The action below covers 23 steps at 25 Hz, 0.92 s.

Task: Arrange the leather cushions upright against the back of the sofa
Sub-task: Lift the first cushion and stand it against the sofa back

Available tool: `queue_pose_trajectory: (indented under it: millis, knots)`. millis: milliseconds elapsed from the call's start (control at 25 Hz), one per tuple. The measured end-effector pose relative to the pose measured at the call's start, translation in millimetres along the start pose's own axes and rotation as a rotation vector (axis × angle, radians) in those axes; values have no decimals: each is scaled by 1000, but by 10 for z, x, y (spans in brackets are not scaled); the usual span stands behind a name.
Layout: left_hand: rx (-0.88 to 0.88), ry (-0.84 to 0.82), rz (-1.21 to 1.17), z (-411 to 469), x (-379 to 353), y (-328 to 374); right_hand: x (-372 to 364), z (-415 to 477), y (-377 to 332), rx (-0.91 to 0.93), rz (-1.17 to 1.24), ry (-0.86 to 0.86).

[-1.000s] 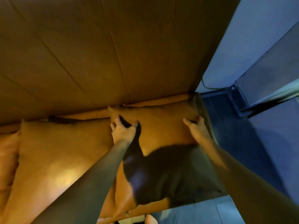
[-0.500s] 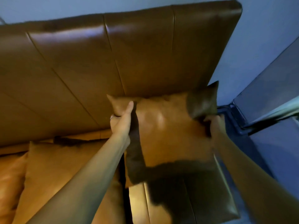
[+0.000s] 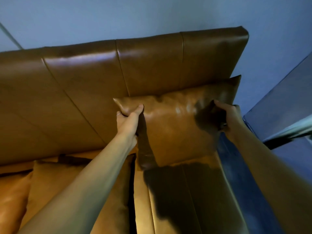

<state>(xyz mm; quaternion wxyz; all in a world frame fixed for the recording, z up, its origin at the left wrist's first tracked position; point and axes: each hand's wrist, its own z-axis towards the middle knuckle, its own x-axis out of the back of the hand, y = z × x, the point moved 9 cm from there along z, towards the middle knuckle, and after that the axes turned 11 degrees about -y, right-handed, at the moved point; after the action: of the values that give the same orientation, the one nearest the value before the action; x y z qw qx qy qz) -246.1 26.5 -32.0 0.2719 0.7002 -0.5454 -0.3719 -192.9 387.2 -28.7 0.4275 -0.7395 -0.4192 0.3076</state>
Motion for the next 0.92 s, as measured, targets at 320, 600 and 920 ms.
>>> queue_pose_trajectory:
  millis: [320,600,920]
  knots:
    - [68,-104,126,36,71,35,-75,24,118,1,-142,101]
    - [-209,-122,719,-297,437,644,-1023,-728,-108,236,-641,196]
    - [-487,104,1438,-639,1709,780,-3224,-1687,661,390,-1035,-194]
